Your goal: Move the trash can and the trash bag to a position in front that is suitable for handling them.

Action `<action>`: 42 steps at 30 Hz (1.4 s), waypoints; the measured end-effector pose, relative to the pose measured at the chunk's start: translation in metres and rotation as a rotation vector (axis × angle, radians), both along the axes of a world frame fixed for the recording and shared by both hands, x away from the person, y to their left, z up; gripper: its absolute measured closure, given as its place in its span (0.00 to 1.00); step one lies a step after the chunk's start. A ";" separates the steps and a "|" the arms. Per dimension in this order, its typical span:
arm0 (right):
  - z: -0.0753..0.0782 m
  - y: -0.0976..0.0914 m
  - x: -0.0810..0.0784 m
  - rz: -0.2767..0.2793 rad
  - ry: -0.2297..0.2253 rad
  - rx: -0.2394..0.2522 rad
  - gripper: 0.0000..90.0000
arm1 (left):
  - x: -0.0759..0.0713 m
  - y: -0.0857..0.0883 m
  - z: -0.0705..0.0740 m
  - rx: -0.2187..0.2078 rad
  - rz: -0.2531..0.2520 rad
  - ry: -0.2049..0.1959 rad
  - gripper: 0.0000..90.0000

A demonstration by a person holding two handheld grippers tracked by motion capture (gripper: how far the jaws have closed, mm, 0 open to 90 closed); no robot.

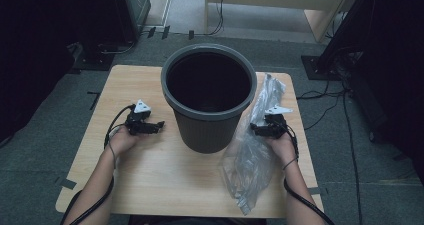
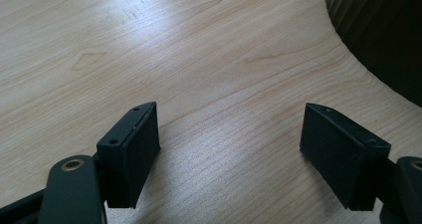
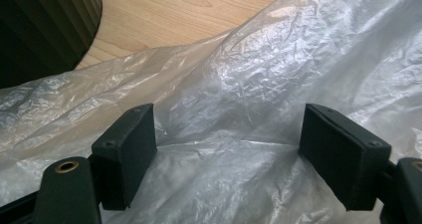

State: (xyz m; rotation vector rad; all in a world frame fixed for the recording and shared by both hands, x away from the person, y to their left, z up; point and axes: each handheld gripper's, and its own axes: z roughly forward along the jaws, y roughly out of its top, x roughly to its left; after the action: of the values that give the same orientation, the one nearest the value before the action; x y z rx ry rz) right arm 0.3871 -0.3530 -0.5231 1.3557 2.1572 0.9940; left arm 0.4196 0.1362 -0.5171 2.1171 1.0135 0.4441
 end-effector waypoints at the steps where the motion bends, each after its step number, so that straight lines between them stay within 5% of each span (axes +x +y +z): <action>1: 0.000 0.000 0.000 0.000 0.000 0.000 0.24 | 0.000 0.000 0.000 0.000 0.003 0.000 0.25; 17: 0.000 0.000 0.000 0.004 -0.003 0.000 0.23 | -0.003 -0.003 0.000 0.012 0.104 0.006 0.18; 24: 0.001 0.000 0.001 -0.010 0.012 0.020 0.25 | -0.001 -0.005 -0.001 0.006 0.103 0.005 0.18; 28: 0.005 -0.001 0.001 -0.016 0.027 0.031 0.26 | 0.003 -0.010 0.005 0.059 0.135 0.041 0.18; 32: 0.008 0.000 0.001 -0.015 0.033 0.031 0.26 | 0.004 -0.017 0.010 0.114 0.051 -0.048 0.19; 34: 0.009 -0.001 0.001 -0.017 0.037 0.028 0.26 | 0.005 -0.018 0.013 0.126 0.029 -0.050 0.19; 38: 0.014 -0.005 0.002 -0.024 0.036 0.034 0.27 | 0.013 -0.019 0.021 0.121 -0.003 -0.023 0.19; 42: 0.020 -0.009 0.002 -0.049 0.028 0.060 0.26 | 0.022 -0.016 0.029 0.070 -0.011 0.072 0.19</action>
State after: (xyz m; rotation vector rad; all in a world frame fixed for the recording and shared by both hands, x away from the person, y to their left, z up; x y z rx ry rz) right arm 0.3888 -0.3616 -0.5035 1.4513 2.1198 1.0350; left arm 0.4418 0.1198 -0.4881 2.2143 1.0403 0.4063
